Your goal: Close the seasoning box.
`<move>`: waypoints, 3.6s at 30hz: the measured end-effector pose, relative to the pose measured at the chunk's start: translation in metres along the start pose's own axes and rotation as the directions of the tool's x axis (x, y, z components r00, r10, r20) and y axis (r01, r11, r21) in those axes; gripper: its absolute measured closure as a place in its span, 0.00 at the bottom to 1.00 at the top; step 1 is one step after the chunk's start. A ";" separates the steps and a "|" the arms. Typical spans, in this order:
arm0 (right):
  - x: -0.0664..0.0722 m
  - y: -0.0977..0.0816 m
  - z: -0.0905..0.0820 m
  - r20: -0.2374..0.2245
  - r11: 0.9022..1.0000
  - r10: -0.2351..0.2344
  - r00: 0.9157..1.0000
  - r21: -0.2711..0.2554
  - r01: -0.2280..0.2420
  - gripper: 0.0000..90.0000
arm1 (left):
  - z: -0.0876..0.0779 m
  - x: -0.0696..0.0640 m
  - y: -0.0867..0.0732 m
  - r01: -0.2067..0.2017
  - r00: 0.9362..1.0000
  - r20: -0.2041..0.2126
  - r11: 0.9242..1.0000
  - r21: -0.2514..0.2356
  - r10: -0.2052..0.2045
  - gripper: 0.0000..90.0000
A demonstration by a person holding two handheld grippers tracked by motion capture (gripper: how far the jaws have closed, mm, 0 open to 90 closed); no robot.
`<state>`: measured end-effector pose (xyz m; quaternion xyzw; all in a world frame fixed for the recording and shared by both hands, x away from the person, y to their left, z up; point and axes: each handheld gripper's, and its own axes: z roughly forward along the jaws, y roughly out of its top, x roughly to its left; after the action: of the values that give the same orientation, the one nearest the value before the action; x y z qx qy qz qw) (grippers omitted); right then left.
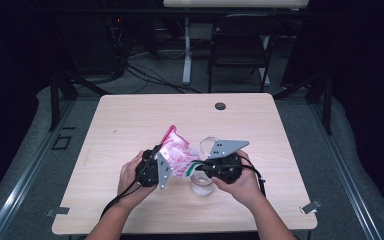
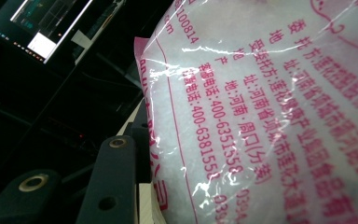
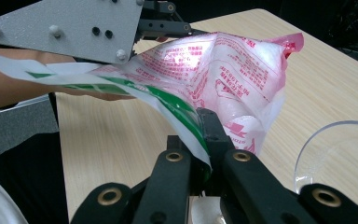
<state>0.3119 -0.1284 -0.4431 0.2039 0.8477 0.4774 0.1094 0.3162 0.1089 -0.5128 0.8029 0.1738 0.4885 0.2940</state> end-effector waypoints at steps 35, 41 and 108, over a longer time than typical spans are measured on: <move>-0.011 -0.014 0.007 0.014 0.997 0.055 0.998 0.051 -0.056 1.00 | -0.001 -0.003 0.003 -0.102 0.993 -0.060 0.994 0.030 0.104 0.67; -0.011 -0.015 0.007 0.013 0.997 0.065 0.998 0.051 -0.066 1.00 | -0.003 -0.003 0.005 -0.127 0.988 -0.083 0.992 0.026 0.129 0.67; -0.011 -0.022 0.009 0.018 0.995 0.060 0.998 0.082 -0.061 1.00 | -0.012 -0.002 0.019 -0.366 0.918 -0.125 0.926 0.092 0.376 0.68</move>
<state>0.3198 -0.1366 -0.4668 0.2374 0.8592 0.4436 0.0930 0.3046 0.0968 -0.4973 0.7942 0.0549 0.5847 0.1560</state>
